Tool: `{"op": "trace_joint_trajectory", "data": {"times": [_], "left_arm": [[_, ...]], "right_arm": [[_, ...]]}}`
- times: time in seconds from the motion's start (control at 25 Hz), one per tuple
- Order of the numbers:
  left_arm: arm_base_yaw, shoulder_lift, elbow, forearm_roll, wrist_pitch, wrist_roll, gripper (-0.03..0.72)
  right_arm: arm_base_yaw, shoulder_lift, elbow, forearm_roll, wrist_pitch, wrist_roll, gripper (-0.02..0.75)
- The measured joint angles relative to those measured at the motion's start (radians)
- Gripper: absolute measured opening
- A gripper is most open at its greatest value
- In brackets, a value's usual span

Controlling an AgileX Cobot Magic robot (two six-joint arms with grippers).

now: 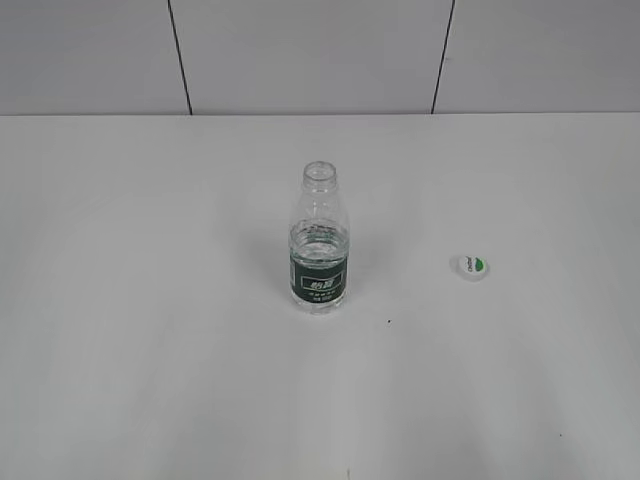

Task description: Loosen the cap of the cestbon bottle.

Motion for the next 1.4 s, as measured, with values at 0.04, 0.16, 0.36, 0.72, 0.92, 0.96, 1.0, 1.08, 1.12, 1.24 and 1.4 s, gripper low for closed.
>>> {"op": "trace_joint_trajectory", "data": {"times": [0.04, 0.16, 0.36, 0.72, 0.92, 0.96, 1.0, 1.08, 1.12, 1.24, 1.4], "left_arm": [[0.0, 0.0, 0.0, 0.0, 0.0, 0.0, 0.417], [0.0, 0.0, 0.0, 0.0, 0.0, 0.0, 0.4], [0.0, 0.0, 0.0, 0.0, 0.0, 0.0, 0.384], [0.0, 0.0, 0.0, 0.001, 0.0, 0.0, 0.359], [0.0, 0.0, 0.0, 0.004, 0.0, 0.0, 0.358], [0.0, 0.0, 0.0, 0.004, 0.0, 0.0, 0.356], [0.0, 0.0, 0.0, 0.004, 0.0, 0.0, 0.352], [0.0, 0.0, 0.0, 0.004, 0.0, 0.0, 0.343], [0.0, 0.0, 0.0, 0.004, 0.0, 0.0, 0.34], [0.0, 0.0, 0.0, 0.004, 0.0, 0.0, 0.329], [0.0, 0.0, 0.0, 0.004, 0.0, 0.0, 0.324]], "right_arm": [[0.0, 0.0, 0.0, 0.0, 0.0, 0.0, 0.59], [0.0, 0.0, 0.0, 0.001, 0.0, -0.001, 0.59], [0.0, 0.0, 0.0, 0.001, -0.001, -0.007, 0.59], [0.0, 0.0, 0.0, 0.003, -0.001, -0.007, 0.59], [0.0, 0.0, 0.0, 0.005, -0.001, -0.007, 0.59], [0.0, 0.0, 0.0, 0.006, -0.001, -0.007, 0.59], [0.0, 0.0, 0.0, 0.006, -0.002, -0.007, 0.59], [0.0, 0.0, 0.0, 0.006, -0.002, -0.007, 0.59], [0.0, 0.0, 0.0, 0.006, -0.002, -0.007, 0.59], [0.0, 0.0, 0.0, 0.007, -0.002, -0.007, 0.59], [0.0, 0.0, 0.0, 0.007, -0.002, -0.007, 0.59]]}}
